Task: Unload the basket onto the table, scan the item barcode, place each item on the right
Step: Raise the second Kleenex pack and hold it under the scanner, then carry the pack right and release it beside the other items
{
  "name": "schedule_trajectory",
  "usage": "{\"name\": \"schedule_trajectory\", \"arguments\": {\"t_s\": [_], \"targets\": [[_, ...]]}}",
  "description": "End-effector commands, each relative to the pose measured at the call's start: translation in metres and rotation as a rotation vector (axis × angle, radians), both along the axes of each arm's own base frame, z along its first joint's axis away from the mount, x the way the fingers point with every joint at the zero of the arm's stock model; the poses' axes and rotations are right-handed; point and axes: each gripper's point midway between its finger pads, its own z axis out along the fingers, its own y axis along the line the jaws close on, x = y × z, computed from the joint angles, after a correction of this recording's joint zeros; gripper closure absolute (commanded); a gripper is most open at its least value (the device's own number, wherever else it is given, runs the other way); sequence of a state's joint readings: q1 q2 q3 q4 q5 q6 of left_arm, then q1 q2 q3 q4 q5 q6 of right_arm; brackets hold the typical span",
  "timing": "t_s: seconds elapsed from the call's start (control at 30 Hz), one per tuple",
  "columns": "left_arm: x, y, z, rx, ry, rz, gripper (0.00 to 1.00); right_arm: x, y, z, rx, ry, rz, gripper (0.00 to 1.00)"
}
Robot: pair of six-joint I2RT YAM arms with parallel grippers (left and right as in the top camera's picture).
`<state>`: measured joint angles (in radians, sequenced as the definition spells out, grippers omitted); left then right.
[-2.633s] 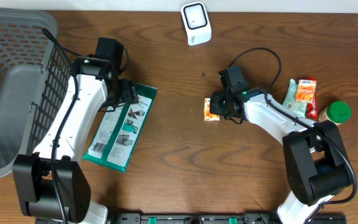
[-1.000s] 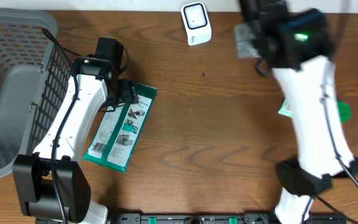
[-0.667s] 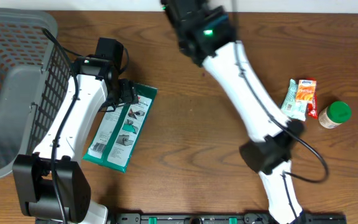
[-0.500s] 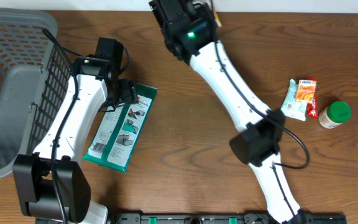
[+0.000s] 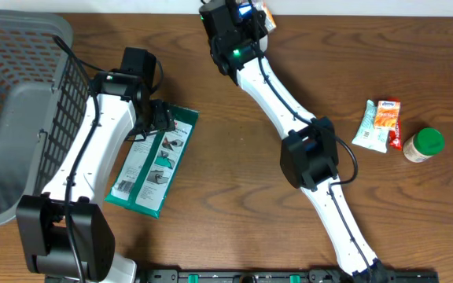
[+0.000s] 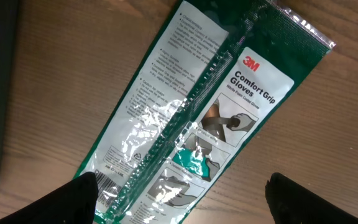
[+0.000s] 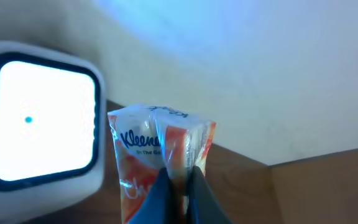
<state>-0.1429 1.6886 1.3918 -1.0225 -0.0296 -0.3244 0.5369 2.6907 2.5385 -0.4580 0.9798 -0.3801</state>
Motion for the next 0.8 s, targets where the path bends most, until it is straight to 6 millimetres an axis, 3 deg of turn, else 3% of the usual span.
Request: {"name": "schedule_trajectory", "arguments": {"t_s": [0.0,0.2,0.57,0.7,0.77], "targets": [[0.003,0.002,0.005,0.007,-0.014,0.002,0.13,0.011,0.004,-0.01,0.044,0.0,0.048,0.99],[0.003,0.002,0.005,0.007,-0.013,0.002,0.13,0.017,0.021,-0.016,0.143,-0.005,0.117,0.99],[0.003,0.002,0.005,0.007,-0.014,0.002,0.13,0.017,0.019,-0.017,0.205,-0.037,0.085,0.99],[0.003,0.002,0.005,0.007,-0.014,0.002,0.13,0.009,0.019,0.012,0.223,-0.043,0.085,0.99],[0.003,0.002,0.005,0.007,-0.014,0.002,0.13,-0.005,0.02,0.046,0.223,-0.04,0.095,0.99]]}}
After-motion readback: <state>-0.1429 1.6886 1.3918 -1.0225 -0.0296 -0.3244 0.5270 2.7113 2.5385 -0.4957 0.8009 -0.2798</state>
